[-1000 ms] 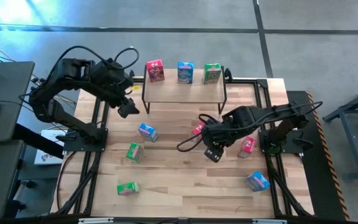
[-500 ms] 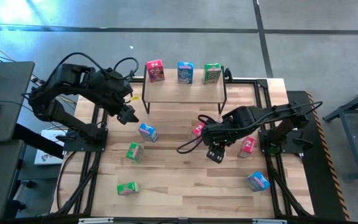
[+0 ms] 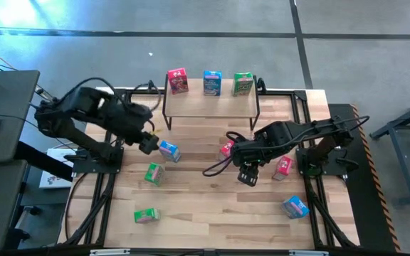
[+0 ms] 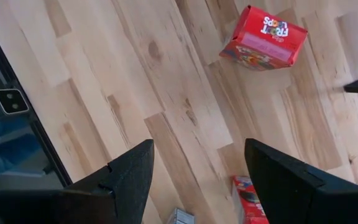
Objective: Stack cereal on shelf
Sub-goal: Put the top green cereal box on the shelf aligned with the other green cereal box
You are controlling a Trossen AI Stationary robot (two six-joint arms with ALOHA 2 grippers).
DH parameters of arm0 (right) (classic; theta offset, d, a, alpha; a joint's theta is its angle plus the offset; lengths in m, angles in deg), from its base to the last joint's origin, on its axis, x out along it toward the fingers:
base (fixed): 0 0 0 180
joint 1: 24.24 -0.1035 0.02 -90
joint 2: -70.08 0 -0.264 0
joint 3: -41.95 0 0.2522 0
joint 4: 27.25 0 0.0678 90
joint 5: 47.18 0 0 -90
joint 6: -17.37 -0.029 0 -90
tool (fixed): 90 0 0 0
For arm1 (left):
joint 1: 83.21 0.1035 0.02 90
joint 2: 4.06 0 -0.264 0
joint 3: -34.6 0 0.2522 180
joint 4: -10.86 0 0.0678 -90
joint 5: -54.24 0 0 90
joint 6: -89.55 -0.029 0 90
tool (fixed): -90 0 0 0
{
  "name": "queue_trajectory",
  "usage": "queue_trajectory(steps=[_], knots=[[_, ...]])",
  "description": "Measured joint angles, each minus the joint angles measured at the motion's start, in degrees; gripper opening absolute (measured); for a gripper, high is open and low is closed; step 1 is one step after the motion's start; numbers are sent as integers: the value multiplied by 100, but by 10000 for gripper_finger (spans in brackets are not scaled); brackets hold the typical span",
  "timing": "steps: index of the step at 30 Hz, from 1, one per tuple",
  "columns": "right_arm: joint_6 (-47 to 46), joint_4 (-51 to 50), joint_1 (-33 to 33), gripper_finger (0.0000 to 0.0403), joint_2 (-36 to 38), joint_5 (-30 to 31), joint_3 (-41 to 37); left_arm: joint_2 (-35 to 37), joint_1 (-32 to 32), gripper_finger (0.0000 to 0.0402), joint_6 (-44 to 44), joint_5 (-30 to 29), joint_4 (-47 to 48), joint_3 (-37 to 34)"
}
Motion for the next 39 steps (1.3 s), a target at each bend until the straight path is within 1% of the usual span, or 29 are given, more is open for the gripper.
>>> queue_trajectory(steps=[8,22,30,33,39], knots=[[143,0,0,243,0,3,0,43,-253,210,478,-282,1,-974],[272,7,0,243,2,1,0,59,-476,210,1167,-299,-36,-2427],[272,16,0,243,2,1,0,58,-682,210,1435,-204,-805,-3049],[272,26,0,243,2,1,0,59,-766,210,1604,-199,-813,-3231],[292,26,0,243,2,1,0,56,-904,210,1884,-194,-1118,-3527]])
